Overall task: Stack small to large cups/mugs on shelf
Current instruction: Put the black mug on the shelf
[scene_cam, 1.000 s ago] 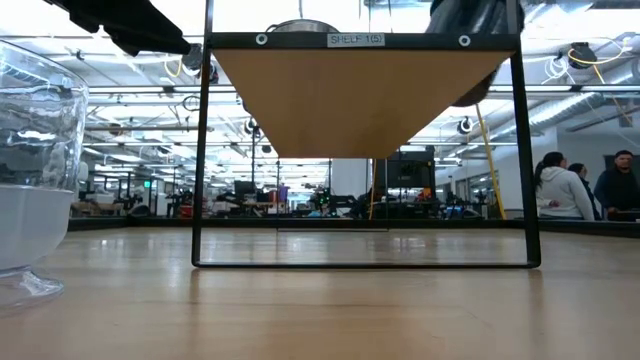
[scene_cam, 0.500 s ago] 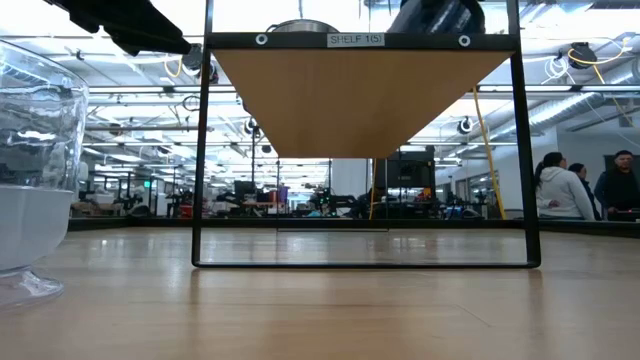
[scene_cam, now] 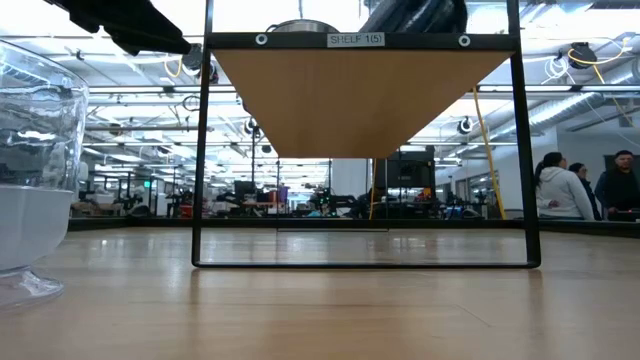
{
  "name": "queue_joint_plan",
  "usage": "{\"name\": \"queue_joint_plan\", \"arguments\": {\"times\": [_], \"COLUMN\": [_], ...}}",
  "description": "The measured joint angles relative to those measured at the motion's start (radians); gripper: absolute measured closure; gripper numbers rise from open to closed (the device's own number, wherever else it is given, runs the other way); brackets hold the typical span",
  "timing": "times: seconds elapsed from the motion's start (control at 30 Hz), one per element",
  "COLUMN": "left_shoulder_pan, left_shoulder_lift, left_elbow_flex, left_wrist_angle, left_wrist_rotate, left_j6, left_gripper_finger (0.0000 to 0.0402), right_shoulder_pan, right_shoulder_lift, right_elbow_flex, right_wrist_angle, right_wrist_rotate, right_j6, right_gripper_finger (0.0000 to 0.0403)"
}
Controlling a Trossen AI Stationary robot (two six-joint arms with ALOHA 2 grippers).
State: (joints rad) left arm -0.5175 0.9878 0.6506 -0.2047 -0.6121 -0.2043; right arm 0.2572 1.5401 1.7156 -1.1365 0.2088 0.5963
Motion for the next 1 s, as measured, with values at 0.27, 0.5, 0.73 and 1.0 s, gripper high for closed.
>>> {"name": "queue_joint_plan", "arguments": {"times": [0.27, 0.5, 0.73, 1.0], "left_shoulder_pan": [0.000, 0.000, 0.000, 0.000], "left_shoulder_lift": [0.000, 0.000, 0.000, 0.000], "left_elbow_flex": [0.000, 0.000, 0.000, 0.000], "left_wrist_angle": [0.000, 0.001, 0.001, 0.032], "left_wrist_rotate": [0.000, 0.000, -0.020, -0.024], "left_j6": [0.000, -0.010, -0.015, -0.007], "left_gripper_finger": [0.0231, 0.0231, 0.0231, 0.0231], "right_shoulder_pan": [0.055, 0.086, 0.084, 0.058], "right_shoulder_lift": [0.000, -0.001, 0.005, 0.090], "right_elbow_flex": [0.075, 0.132, 0.144, 0.144], "right_wrist_angle": [-0.091, -0.178, -0.225, -0.241], "right_wrist_rotate": [0.059, 0.107, 0.106, 0.106], "right_j6": [-0.059, -0.167, -0.261, -0.268], "right_gripper_finger": [0.0390, 0.0390, 0.0390, 0.0390]}}
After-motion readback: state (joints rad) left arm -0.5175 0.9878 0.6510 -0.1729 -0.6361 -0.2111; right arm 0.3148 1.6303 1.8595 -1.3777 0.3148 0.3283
